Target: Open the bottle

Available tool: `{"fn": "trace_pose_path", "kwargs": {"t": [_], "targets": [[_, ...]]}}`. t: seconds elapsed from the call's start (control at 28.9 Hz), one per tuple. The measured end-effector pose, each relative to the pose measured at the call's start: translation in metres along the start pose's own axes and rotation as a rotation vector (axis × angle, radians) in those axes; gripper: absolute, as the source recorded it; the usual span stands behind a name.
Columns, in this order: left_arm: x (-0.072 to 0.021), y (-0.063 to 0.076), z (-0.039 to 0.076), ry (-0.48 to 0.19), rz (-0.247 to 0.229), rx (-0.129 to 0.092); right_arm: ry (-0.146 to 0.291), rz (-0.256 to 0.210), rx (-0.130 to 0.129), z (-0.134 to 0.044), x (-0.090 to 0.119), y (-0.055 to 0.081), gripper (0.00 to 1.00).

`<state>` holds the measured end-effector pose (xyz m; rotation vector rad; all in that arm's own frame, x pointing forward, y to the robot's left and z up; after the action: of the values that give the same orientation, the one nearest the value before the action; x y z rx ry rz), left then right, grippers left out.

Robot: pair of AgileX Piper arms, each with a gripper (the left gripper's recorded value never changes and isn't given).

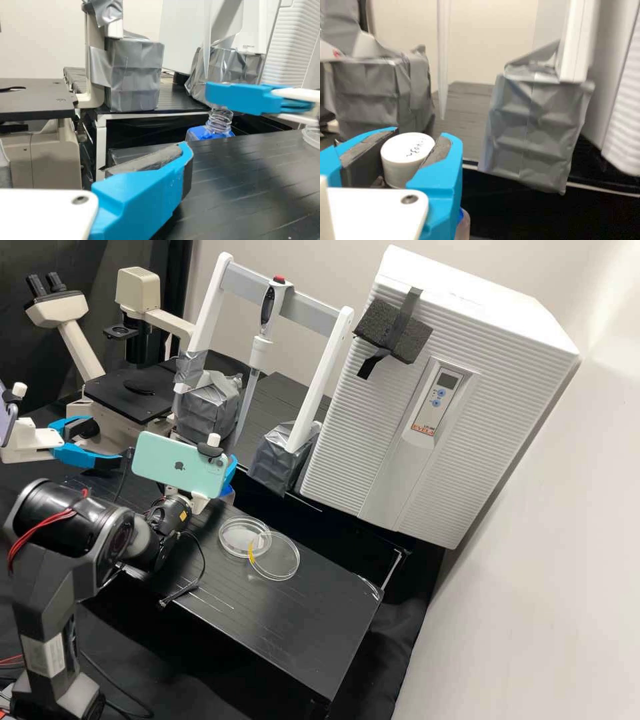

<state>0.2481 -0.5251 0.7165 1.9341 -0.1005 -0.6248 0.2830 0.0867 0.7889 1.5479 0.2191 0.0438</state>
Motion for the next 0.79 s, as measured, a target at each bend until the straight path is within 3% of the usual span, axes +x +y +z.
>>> {"fn": "trace_pose_path", "kwargs": {"t": [0.17, 0.35, 0.52, 0.79], "targets": [[0.0003, 0.0, 0.0, -0.001, 0.002, 0.0, 0.032, -0.01, -0.004, -0.008, -0.015, -0.001, 0.0], [0.003, 0.003, 0.001, -0.005, 0.012, 0.001, 0.059, -0.063, -0.024, -0.01, -0.035, -0.011, 0.0], [0.0039, 0.004, 0.001, -0.006, 0.016, 0.002, 0.067, -0.093, -0.041, -0.008, -0.055, -0.015, 0.0], [0.0071, 0.006, 0.006, -0.023, 0.023, 0.003, 0.063, -0.101, -0.036, -0.004, -0.073, -0.016, 0.0]]}}
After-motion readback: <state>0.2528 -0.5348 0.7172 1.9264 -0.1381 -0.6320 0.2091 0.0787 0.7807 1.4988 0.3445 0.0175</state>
